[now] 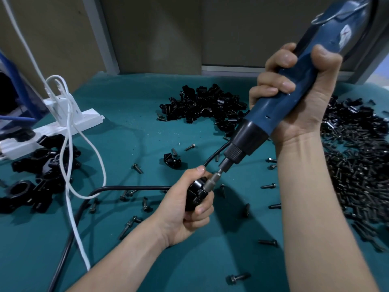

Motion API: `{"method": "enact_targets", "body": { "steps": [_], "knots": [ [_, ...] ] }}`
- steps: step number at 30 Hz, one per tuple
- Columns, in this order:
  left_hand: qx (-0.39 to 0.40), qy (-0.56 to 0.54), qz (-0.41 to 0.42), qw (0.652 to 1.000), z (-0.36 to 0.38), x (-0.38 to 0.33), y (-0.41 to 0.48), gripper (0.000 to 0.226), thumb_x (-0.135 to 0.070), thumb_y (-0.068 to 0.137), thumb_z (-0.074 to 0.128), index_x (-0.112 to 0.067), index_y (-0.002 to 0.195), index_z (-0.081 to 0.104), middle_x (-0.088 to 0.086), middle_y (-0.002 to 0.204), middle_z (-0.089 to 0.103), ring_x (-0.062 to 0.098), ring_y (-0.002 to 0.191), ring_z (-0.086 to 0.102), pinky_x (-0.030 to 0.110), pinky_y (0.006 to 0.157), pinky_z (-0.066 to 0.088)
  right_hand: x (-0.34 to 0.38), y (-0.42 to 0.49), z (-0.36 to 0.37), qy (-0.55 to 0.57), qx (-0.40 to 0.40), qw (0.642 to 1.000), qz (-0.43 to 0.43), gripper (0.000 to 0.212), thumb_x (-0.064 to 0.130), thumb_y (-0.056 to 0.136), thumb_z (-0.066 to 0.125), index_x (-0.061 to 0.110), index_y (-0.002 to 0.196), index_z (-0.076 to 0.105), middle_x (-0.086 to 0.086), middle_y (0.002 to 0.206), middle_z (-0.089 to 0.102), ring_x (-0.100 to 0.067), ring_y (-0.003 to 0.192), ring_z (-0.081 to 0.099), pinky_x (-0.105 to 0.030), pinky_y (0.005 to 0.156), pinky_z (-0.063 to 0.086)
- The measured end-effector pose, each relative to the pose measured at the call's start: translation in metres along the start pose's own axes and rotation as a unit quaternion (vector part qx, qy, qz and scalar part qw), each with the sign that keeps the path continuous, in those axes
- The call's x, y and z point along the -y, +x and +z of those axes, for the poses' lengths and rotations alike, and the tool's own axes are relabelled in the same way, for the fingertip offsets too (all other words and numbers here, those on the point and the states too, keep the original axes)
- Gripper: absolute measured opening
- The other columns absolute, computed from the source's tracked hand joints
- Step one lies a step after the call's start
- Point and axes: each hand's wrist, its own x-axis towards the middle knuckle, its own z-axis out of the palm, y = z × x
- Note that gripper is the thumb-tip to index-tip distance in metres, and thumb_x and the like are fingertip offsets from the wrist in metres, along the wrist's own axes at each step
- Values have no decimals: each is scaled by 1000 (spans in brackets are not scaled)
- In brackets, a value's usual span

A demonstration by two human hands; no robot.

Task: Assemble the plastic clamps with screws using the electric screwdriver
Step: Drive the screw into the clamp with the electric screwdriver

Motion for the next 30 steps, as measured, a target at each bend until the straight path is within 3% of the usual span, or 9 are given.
{"method": "enact_targets", "body": {
  "steps": [4, 17, 30],
  "knots": [
    [-3, -10, 2, 1000, -1, 0, 0, 38, -49, 70, 58, -15, 77, 43, -3, 37, 32, 5, 26, 22, 10, 29, 19, -2, -1, 1, 39, 17, 999, 7, 21, 17, 63, 62, 7, 79, 55, -2, 62, 57, -12, 36, 47, -19, 42, 39],
    [26, -61, -64, 996, -6, -4, 4, 33, -48, 78, 52, -18, 67, 58, -5, 37, 26, 3, 24, 20, 7, 29, 13, -7, 3, 5, 86, 99, 991, 41, 36, -3, 57, 81, -1, 84, 57, -10, 65, 60, -20, 40, 52, -25, 47, 42],
    [76, -64, -114, 988, -10, -4, 6, 33, -49, 76, 57, -17, 70, 60, -6, 36, 29, 1, 23, 24, 10, 30, 11, -7, 3, 4, 91, 131, 986, 52, 34, -1, 59, 82, -2, 84, 59, -9, 63, 60, -20, 40, 53, -26, 46, 43]
  ]
}}
